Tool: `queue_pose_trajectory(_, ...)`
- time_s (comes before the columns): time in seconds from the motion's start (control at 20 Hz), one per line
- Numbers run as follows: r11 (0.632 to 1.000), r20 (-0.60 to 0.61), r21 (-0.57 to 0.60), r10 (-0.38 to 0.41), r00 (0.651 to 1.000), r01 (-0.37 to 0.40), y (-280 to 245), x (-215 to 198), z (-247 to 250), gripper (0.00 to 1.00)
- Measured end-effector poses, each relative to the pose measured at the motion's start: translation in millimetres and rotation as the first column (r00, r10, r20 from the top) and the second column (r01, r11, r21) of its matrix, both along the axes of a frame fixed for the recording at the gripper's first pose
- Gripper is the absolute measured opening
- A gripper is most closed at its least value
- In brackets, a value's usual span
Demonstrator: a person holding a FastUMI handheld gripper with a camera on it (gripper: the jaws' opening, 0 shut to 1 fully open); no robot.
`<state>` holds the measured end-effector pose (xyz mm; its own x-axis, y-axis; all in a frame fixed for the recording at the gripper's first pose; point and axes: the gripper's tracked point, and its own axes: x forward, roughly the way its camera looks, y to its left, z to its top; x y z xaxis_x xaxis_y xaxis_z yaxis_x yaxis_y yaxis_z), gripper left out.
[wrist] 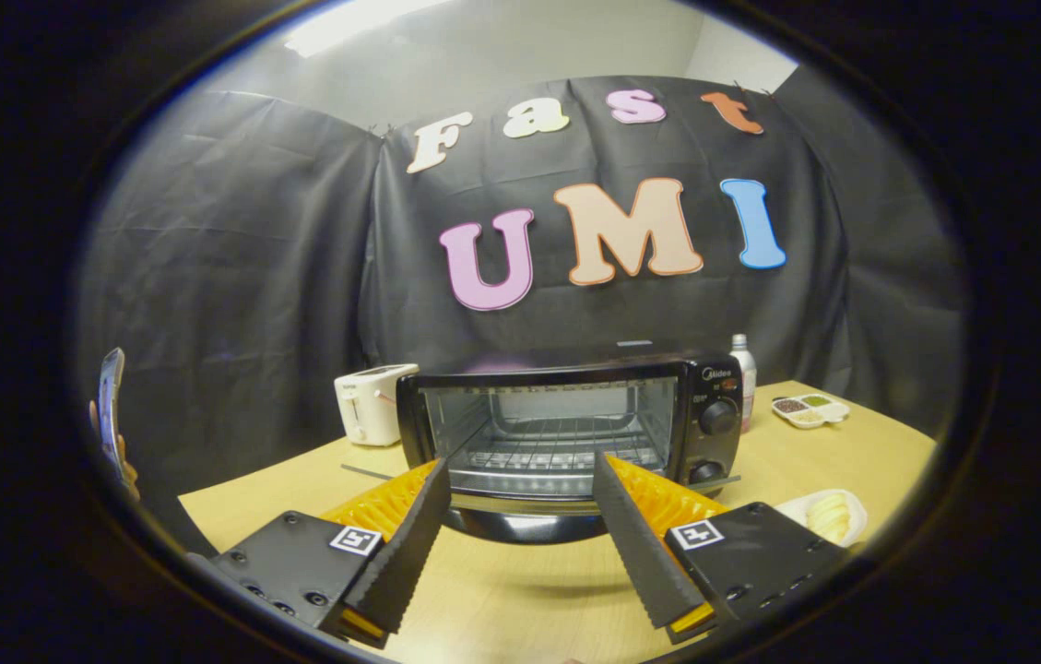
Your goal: Open the toaster oven, put the food inside, and close the toaster oven door.
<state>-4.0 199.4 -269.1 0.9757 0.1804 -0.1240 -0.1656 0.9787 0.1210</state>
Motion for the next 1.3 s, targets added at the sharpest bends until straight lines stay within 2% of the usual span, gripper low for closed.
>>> queue_pose_trajectory(0.7,1.0,-0.105,0.027,0.017,0.994,-0.014,-1.4,-23.5,-25.8,0.98)
queue_pose_trajectory(1.3,1.0,-0.244,0.004,0.016,0.97,-0.016,-3.8,-42.2,-66.6,0.98)
